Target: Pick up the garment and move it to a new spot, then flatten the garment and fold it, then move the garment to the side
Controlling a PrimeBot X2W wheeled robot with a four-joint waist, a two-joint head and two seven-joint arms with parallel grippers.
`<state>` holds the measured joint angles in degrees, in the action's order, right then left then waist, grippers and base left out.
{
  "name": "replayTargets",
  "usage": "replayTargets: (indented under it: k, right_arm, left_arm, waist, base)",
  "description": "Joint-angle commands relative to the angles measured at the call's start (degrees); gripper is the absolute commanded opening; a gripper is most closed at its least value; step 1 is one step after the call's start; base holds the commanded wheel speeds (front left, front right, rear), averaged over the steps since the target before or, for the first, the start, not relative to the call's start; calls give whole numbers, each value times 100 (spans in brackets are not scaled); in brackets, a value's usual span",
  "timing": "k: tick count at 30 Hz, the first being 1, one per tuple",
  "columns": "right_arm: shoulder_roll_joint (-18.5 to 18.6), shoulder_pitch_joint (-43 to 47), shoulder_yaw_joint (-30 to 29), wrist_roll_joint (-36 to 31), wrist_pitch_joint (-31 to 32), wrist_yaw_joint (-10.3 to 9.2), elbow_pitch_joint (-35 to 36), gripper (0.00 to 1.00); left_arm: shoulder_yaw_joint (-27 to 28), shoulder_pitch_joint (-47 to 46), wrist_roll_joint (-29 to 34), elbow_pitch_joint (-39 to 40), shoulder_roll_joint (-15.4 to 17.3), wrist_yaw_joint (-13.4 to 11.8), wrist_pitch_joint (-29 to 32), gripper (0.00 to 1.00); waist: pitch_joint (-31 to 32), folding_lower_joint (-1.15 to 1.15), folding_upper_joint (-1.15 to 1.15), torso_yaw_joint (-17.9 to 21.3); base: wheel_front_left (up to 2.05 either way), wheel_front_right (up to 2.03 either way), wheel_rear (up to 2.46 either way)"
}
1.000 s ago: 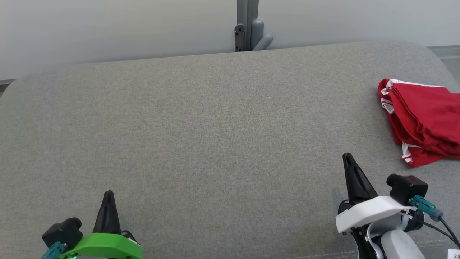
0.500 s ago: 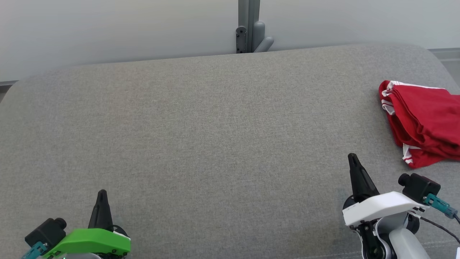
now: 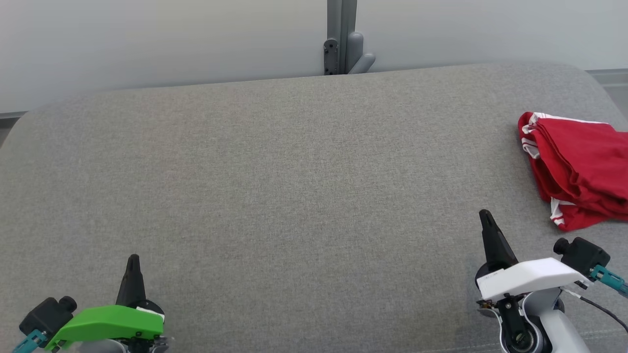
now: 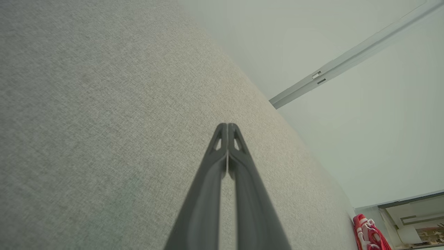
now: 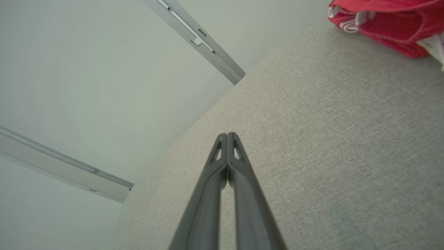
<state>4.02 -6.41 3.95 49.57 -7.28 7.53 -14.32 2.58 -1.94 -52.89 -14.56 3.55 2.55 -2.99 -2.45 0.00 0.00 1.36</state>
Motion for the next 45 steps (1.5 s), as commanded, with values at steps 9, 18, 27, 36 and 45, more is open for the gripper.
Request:
replayTargets:
  k: [9, 18, 27, 36, 45]
  right_arm:
    - [57, -178, -51, 828, 141, -2, 7, 0]
    - [76, -195, -77, 1443, 243, -2, -28, 0]
    - [88, -216, -101, 1952, 329, -2, -57, 0]
    - [100, -232, -127, 2473, 426, -2, -88, 0]
    - [108, -253, -156, 3015, 517, -3, -122, 0]
  left_arm:
    - [188, -222, -693, 71, 3, 108, 229, 0]
    - [307, -276, -1196, 67, -8, 167, 400, 0]
    - [406, -317, -1622, 63, -16, 213, 546, 0]
    - [508, -370, -2075, 59, -26, 257, 697, 0]
    - [613, -416, -2520, 53, -35, 308, 843, 0]
  waist:
    - [29, 0, 0, -16]
    - [55, 0, 0, -31]
    - [79, 0, 0, -44]
    - [106, 0, 0, -59]
    - [135, 0, 0, -75]
  base:
    - [0, 0, 0]
    - [0, 0, 0]
    - [0, 0, 0]
    - [0, 0, 0]
    - [0, 0, 0]
